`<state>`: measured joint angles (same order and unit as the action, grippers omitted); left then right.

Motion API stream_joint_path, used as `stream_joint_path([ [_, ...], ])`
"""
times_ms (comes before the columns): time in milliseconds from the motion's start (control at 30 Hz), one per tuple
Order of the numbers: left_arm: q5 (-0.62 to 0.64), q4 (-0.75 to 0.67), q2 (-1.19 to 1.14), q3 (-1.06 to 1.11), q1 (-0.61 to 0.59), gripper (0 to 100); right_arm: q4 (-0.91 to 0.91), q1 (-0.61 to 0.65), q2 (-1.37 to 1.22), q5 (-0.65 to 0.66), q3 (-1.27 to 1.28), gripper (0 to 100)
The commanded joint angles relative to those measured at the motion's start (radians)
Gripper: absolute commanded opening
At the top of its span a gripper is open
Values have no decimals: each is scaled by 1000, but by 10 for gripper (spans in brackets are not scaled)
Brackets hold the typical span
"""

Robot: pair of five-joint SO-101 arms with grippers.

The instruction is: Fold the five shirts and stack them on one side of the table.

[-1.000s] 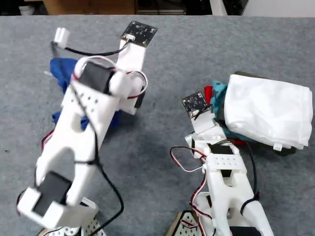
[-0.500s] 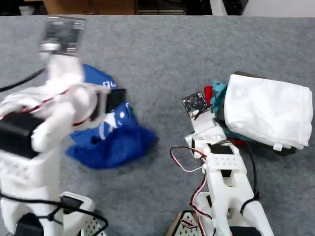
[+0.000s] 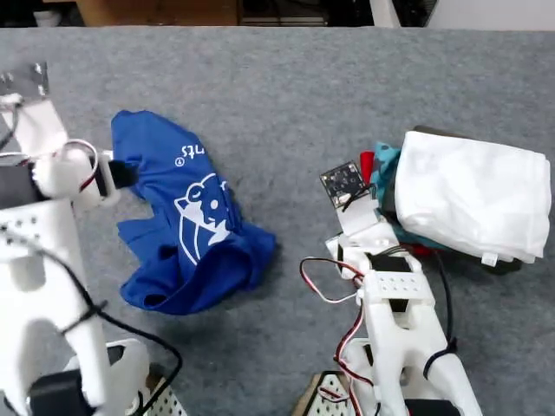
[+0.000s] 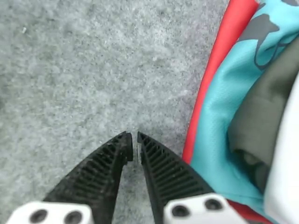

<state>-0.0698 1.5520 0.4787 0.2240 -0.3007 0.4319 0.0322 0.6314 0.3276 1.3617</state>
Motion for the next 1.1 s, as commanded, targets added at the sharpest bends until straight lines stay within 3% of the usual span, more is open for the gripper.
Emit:
stream_joint_path([
  [0,12,-192,-42,235,-32,304,-20,8,25,-5,-24,38],
  [233,14,-440,-206,489,-35,304,-17,8,25,-5,-24,38],
  [367,20,-503,-312,500,-35,301,-17,8,25,-5,-24,38],
  [500,118,-551,-407,460,-37,210,-17,8,25,-5,-24,38],
  [667,170,-494,-450,350,-38,13,-17,8,25,-5,-24,38],
  [833,169,-338,-449,164,-74,18,-17,8,25,-5,-24,38],
  [1067,164,-124,-449,-232,-245,20,-18,8,25,-5,-22,38],
])
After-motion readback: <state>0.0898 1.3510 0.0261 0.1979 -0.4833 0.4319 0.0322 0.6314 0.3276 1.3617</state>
